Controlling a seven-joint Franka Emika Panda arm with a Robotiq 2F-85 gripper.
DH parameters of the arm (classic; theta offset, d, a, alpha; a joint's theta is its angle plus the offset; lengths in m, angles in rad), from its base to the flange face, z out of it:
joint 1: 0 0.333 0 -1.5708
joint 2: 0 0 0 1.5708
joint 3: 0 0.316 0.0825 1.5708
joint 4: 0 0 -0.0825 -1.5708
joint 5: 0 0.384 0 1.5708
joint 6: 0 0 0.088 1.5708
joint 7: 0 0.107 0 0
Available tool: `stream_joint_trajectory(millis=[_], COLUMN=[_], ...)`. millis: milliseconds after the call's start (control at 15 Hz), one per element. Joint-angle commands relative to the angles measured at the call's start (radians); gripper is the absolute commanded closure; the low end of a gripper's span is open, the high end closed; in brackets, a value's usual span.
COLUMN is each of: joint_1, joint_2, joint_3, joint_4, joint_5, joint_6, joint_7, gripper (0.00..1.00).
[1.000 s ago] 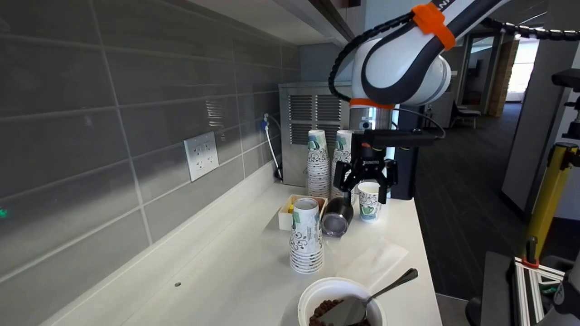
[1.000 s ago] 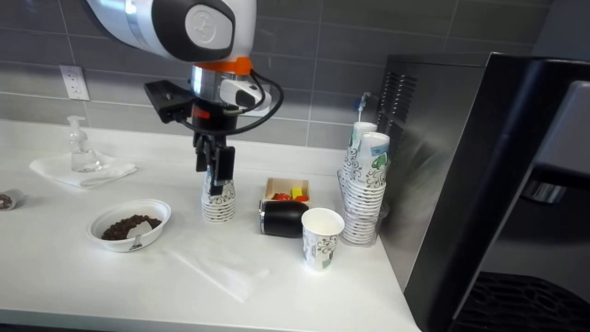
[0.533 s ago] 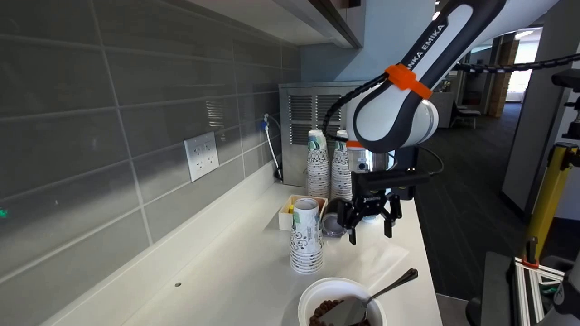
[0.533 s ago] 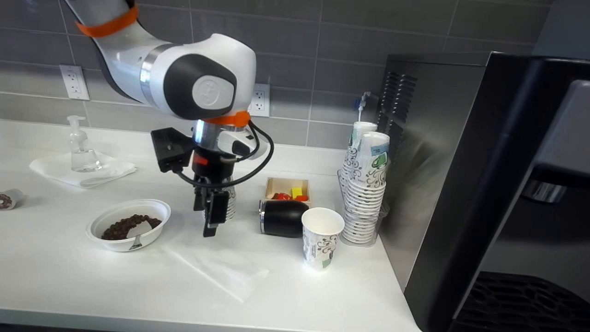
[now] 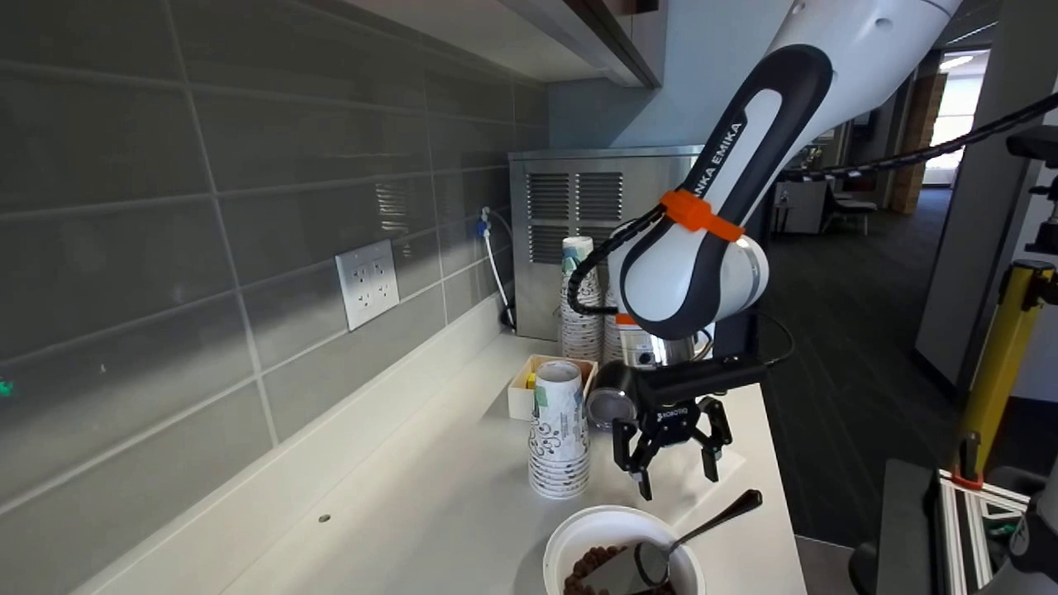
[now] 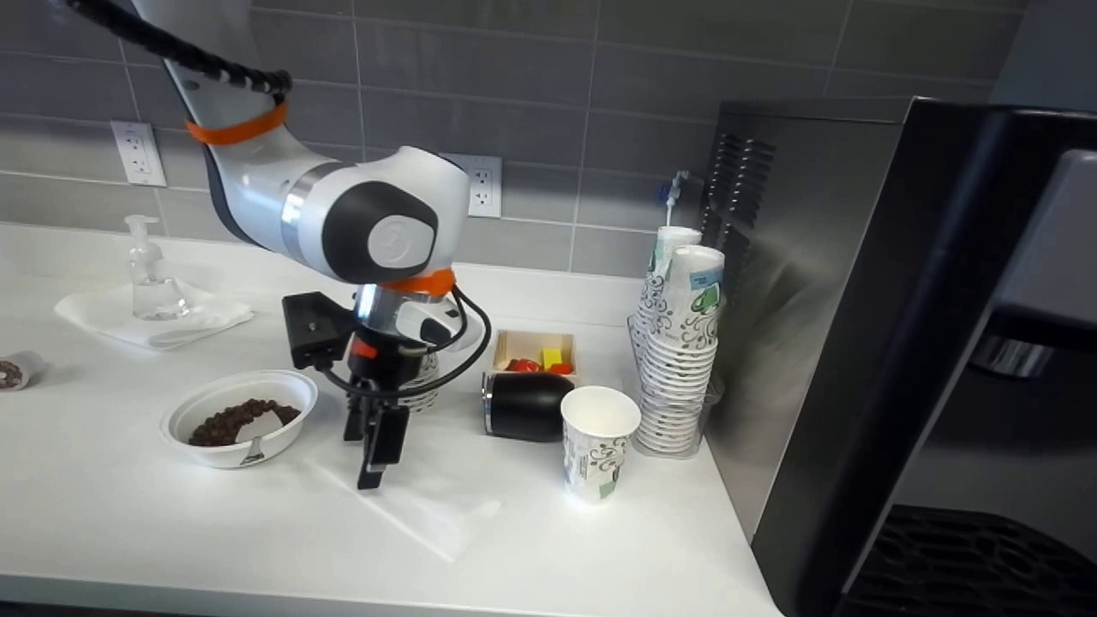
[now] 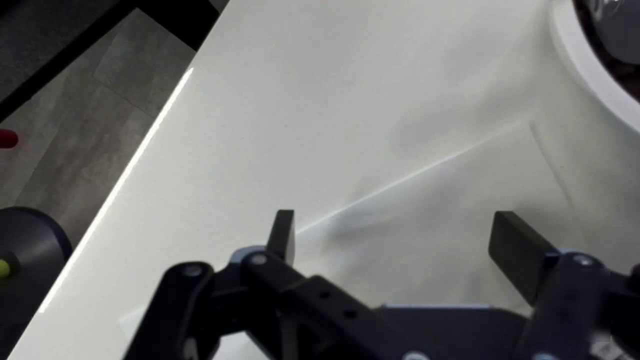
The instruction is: Wipe the counter with the tissue paper
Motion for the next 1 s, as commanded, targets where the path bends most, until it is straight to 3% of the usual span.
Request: stream_joint_trajectory(millis=[0,67,133,267,800,933], joint_1=[0.032,0.037,0.042,0.051,0.070,0.071], joint_2=[0.068,0.083,0.096,0.116,0.123,0.103], joint_3=[-0.030,-0.038,-0.046,-0.059,-0.080,-0.093], joint_4=[0.046,0.053,0.058,0.065,0.069,0.056], joint_5=[-0.015,-0.022,-0.026,-0.027,-0.008,-0.020], joint_6=[0.044,0.057,0.072,0.103,0.179,0.202], joint_7=[0.036,0.041,0.044,0.048,0.060,0.081], gripper=[0.00,0.00,0.25,0.34,0.95,1.00])
